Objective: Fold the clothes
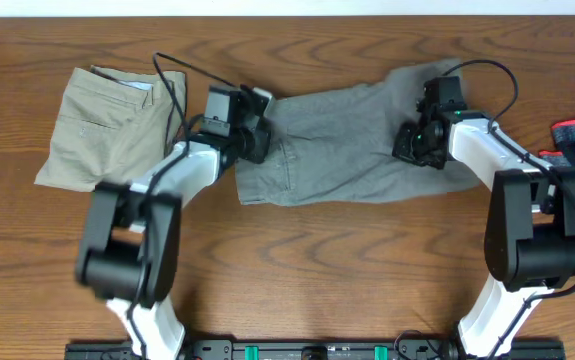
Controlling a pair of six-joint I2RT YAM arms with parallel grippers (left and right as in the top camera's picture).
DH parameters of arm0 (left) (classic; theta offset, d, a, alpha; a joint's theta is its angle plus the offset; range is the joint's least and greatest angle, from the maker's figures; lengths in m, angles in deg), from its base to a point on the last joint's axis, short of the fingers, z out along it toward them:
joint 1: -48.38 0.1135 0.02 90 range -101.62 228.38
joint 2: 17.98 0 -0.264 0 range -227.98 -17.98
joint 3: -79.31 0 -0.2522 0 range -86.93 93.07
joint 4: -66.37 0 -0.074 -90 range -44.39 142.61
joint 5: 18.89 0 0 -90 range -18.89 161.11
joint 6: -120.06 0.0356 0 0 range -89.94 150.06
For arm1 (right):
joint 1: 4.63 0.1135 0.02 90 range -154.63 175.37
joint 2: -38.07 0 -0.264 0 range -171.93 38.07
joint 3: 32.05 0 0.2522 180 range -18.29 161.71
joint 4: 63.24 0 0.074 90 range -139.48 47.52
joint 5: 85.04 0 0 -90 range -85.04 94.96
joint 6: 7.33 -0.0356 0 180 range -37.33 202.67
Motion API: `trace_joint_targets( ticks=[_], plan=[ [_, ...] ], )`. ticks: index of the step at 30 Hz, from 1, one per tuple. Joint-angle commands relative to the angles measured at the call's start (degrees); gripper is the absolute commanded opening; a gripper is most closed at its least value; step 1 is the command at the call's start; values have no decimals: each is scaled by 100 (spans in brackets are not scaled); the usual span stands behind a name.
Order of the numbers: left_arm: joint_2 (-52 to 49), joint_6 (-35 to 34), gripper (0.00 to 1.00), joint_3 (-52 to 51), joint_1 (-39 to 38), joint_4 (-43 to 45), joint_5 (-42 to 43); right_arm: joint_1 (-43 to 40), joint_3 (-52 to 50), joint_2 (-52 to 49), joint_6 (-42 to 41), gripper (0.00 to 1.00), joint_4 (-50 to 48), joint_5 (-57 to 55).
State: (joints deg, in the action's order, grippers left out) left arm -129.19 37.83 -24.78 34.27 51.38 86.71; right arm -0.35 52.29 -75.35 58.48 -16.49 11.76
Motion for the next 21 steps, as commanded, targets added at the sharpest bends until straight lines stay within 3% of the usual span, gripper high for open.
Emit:
trace_joint_targets(
  ticks=[1, 4, 7, 10, 13, 16, 21],
  plan=[
    [-323, -667, 6, 101, 315, 94, -992, -114, -219, -223, 157, 1, 671, -1226],
    [-304, -1292, 10, 142, 570, 90, -1311, -197, -219, -223, 83, 1, 1281, -1665],
    [-269, -1451, 11, 149, 780, -20, -1102, -267, -219, -212, 37, 1, 1502, -1598],
    [-22, -1423, 13, 149, 868, -240, -487, -302, -216, 103, 1537, 1, 990, 127],
    [380, -1412, 16, 149, 813, -426, -136, -350, -216, 527, 2116, 1, 664, 1405],
    [852, -1403, 17, 149, 704, -562, 181, -343, -216, 802, 2090, 1, 267, 1998],
    [1217, -1405, 17, 149, 343, -723, 984, -186, -219, 643, 1158, 1, -352, 1847]
  ],
)
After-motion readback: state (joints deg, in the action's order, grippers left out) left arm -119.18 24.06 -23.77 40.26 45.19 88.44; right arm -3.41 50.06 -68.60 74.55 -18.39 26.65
